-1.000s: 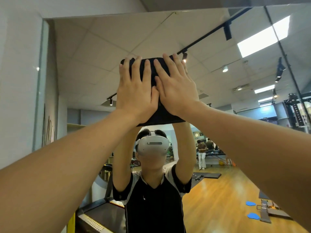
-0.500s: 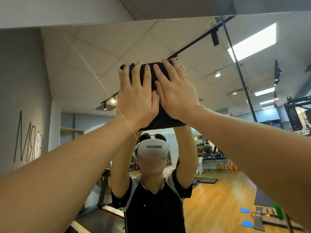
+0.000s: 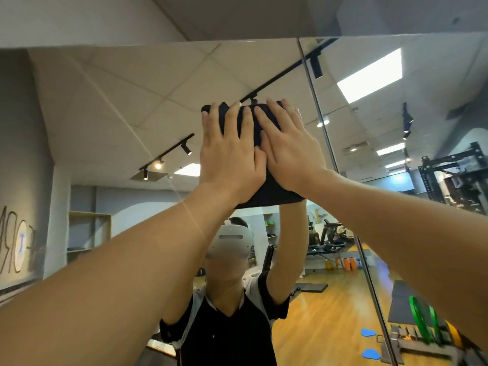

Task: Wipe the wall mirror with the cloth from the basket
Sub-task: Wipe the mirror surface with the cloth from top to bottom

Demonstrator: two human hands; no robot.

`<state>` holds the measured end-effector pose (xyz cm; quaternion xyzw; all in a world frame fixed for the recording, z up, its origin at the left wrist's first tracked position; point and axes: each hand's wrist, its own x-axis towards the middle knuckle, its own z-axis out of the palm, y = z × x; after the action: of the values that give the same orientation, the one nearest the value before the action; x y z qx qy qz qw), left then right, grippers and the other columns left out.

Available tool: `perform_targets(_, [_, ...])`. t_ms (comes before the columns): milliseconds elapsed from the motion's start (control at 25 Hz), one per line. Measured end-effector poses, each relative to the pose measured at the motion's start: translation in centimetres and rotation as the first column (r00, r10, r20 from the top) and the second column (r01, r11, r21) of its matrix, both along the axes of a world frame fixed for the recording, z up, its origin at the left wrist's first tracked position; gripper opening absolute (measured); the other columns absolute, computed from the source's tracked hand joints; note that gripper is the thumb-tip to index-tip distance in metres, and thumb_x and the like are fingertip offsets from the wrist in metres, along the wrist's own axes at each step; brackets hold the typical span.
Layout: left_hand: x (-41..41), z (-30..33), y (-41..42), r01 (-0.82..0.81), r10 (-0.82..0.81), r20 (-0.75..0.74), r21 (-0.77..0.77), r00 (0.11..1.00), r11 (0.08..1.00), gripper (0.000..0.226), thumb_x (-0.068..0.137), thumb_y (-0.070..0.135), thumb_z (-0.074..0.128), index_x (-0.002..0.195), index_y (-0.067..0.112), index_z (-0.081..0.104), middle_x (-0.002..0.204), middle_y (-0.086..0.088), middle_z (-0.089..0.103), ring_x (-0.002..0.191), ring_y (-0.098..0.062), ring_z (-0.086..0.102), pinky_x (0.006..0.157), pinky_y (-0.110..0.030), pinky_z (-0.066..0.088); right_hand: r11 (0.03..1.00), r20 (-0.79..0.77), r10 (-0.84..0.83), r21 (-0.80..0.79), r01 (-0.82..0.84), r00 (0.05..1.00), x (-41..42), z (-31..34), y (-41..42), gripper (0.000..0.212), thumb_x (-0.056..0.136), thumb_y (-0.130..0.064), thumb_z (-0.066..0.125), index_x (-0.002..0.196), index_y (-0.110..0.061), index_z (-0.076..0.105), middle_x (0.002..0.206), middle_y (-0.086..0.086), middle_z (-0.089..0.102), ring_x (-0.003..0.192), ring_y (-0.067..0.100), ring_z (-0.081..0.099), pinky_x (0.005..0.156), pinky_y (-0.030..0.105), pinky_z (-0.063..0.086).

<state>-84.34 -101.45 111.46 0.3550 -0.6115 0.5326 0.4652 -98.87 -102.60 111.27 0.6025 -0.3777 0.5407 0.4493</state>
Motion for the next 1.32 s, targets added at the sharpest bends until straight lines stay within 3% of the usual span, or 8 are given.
perform_targets(240, [-4.1, 0.4, -0.5, 0.007, -0.007, 0.007, -0.008, 1.0, 1.0, 0.069, 0.094, 0.037, 0.032, 0.155, 0.006, 0.036, 0.161, -0.017, 0.036, 0.15, -0.046, 0.022, 0.125, -0.061, 0.015, 1.0, 0.019, -0.01, 0.01, 0.01, 1.0, -4.2, 0.1, -0.5, 0.052, 0.112, -0.035, 0.027, 0.161, -0.018, 0.032, 0.169, 0.01, 0.025, 0.158, 0.03, 0.011, 0.127, 0.044, 0.016])
perform_targets(440, [-8.1, 0.1, -1.0, 0.001, -0.001, -0.003, -0.018, 1.0, 1.0, 0.069, 0.093, 0.036, 0.031, 0.155, 0.007, 0.038, 0.159, -0.016, 0.037, 0.149, -0.046, 0.024, 0.124, -0.061, 0.017, 1.0, 0.01, -0.022, 0.02, 0.022, 1.0, -8.3, 0.0, -1.1, 0.052, 0.113, -0.035, 0.025, 0.162, -0.019, 0.03, 0.169, 0.01, 0.023, 0.159, 0.03, 0.007, 0.128, 0.041, 0.007])
perform_targets(720, [-8.1, -2.5, -0.8, -0.002, 0.002, -0.035, 0.004, 0.999, 1.0, 0.067, 0.094, 0.036, 0.035, 0.154, 0.007, 0.037, 0.156, -0.016, 0.039, 0.145, -0.043, 0.028, 0.117, -0.057, 0.034, 0.998, -0.038, 0.05, 0.035, -0.048, 0.998, -8.3, -2.6, -0.6, 0.061, 0.107, -0.038, 0.019, 0.161, -0.013, 0.03, 0.169, 0.015, 0.021, 0.159, 0.034, 0.005, 0.127, 0.041, 0.001])
perform_targets(960, [-8.1, -7.9, 0.3, -0.04, 0.047, -0.078, 0.089, 0.996, 0.995, 0.069, 0.095, 0.038, 0.032, 0.157, 0.007, 0.032, 0.161, -0.014, 0.033, 0.151, -0.041, 0.019, 0.116, -0.055, 0.039, 0.995, -0.082, 0.094, 0.028, -0.092, 0.992, -8.4, -7.7, -0.6, 0.065, 0.104, -0.039, 0.021, 0.16, -0.009, 0.032, 0.167, 0.02, 0.023, 0.158, 0.039, 0.01, 0.128, 0.053, 0.016])
perform_targets(1160, [-8.0, -8.9, 0.7, -0.074, 0.084, -0.072, 0.137, 0.994, 0.988, 0.071, 0.095, 0.038, 0.027, 0.158, 0.006, 0.029, 0.162, -0.014, 0.031, 0.151, -0.042, 0.02, 0.116, -0.056, 0.039, 0.997, -0.103, 0.075, 0.033, -0.072, 0.992, -8.1, -8.3, -0.5, 0.067, 0.104, -0.041, 0.016, 0.161, -0.008, 0.028, 0.168, 0.021, 0.021, 0.158, 0.041, 0.008, 0.129, 0.052, 0.008])
perform_targets(1320, [-6.6, -8.7, 0.9, -0.086, 0.094, -0.044, 0.152, 0.995, 0.985, 0.072, 0.094, 0.037, 0.027, 0.159, 0.005, 0.026, 0.164, -0.014, 0.028, 0.152, -0.041, 0.017, 0.116, -0.054, 0.04, 0.998, -0.096, 0.054, 0.028, -0.051, 0.994, -6.7, -8.3, -0.5, 0.064, 0.107, -0.041, 0.023, 0.161, -0.007, 0.026, 0.168, 0.023, 0.02, 0.157, 0.043, 0.006, 0.129, 0.054, 0.008])
